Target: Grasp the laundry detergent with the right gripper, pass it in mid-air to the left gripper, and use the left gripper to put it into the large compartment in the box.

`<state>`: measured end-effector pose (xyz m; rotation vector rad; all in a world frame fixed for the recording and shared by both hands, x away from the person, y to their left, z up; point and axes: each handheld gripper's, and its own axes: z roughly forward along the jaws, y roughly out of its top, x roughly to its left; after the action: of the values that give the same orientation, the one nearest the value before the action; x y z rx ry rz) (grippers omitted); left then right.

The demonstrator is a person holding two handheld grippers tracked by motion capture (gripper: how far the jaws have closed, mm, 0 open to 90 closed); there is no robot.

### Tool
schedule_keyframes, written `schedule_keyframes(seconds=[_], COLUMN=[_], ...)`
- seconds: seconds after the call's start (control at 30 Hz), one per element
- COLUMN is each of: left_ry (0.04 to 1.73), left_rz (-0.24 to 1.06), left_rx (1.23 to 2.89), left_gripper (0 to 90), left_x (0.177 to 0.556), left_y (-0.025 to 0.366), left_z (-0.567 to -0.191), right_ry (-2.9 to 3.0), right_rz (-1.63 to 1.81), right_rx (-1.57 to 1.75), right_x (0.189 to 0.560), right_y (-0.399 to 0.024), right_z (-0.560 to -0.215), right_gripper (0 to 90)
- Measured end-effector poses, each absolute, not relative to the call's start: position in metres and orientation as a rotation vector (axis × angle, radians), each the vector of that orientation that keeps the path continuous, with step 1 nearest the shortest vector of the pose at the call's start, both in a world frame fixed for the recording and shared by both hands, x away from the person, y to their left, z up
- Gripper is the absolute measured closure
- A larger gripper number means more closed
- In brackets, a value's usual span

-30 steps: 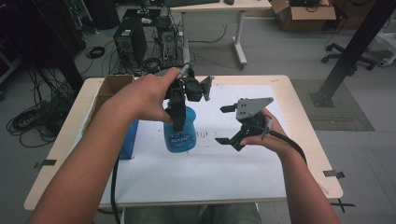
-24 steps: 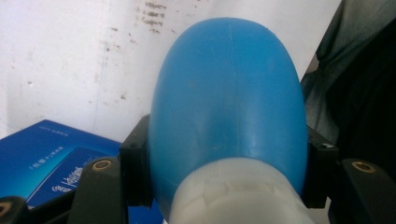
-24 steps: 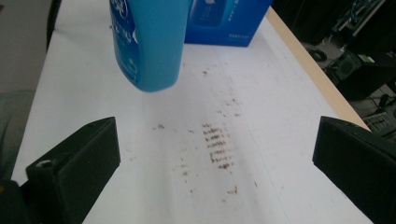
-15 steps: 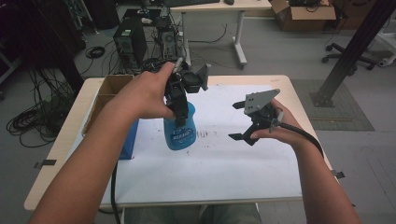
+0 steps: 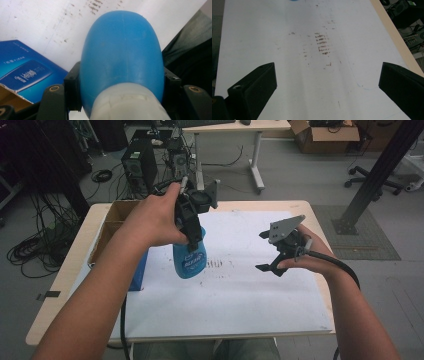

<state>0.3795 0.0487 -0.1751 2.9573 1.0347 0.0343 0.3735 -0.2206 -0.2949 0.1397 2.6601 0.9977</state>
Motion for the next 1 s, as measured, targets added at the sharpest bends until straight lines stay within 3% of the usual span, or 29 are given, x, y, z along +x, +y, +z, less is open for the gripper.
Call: schedule_keyframes(seconds=[0.27, 1.0], left_ry=[1.194, 1.345], left_rz=[0.044, 0.078], left_rx=[2.851, 2.727], left_gripper=[37.6, 37.6], left_x=[0.383, 0.384], left_y=[0.059, 0.085], left_z=[-0.166, -0.14], right_ry=[2.697, 2.995], right_rz=[0.898, 0.505], right_rx=[0.137, 0.015], right_x=[0.375, 0.385], right_y=[-0.226, -0.216], right_z=[-0.293, -0.279], right_gripper=[1.8, 3.4])
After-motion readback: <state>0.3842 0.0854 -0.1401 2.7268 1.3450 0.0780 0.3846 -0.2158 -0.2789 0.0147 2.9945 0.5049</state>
